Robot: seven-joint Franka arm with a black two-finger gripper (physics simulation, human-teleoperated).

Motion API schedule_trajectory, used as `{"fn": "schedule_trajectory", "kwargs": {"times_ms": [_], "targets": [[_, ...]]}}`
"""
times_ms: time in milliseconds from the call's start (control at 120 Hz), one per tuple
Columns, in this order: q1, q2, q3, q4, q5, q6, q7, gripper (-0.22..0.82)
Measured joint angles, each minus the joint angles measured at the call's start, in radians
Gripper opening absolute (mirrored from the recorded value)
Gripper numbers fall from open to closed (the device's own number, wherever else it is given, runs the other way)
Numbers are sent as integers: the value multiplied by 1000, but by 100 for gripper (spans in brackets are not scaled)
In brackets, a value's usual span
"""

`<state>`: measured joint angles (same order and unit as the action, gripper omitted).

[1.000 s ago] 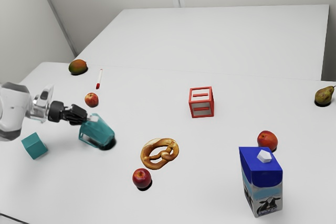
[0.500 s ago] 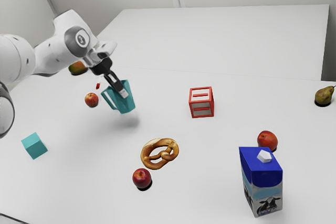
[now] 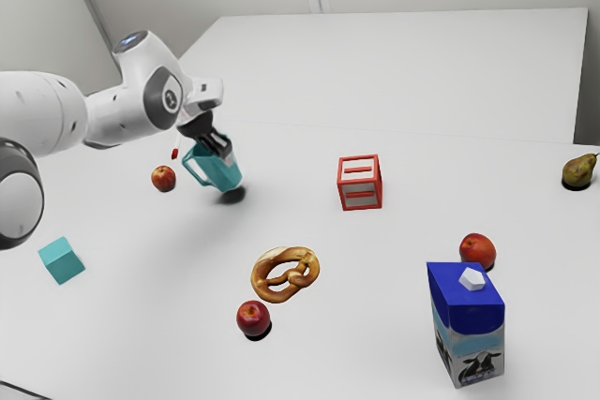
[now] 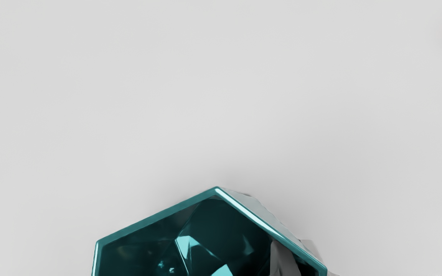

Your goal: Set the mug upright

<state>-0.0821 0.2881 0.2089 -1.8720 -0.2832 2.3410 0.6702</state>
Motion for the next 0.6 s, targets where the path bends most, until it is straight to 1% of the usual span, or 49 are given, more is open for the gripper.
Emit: {"fn": "schedule_trajectory", "kwargs": {"times_ms": [133, 333, 492, 542, 600], "targets": [[7, 16, 0, -1, -15, -57, -63, -18], [5, 38, -2, 0, -18, -89, -136, -17], [5, 40, -3, 2, -20, -102, -173, 18], [4, 39, -3, 2, -20, -104, -183, 26], [3, 37, -3, 4, -20, -106, -194, 34]]}}
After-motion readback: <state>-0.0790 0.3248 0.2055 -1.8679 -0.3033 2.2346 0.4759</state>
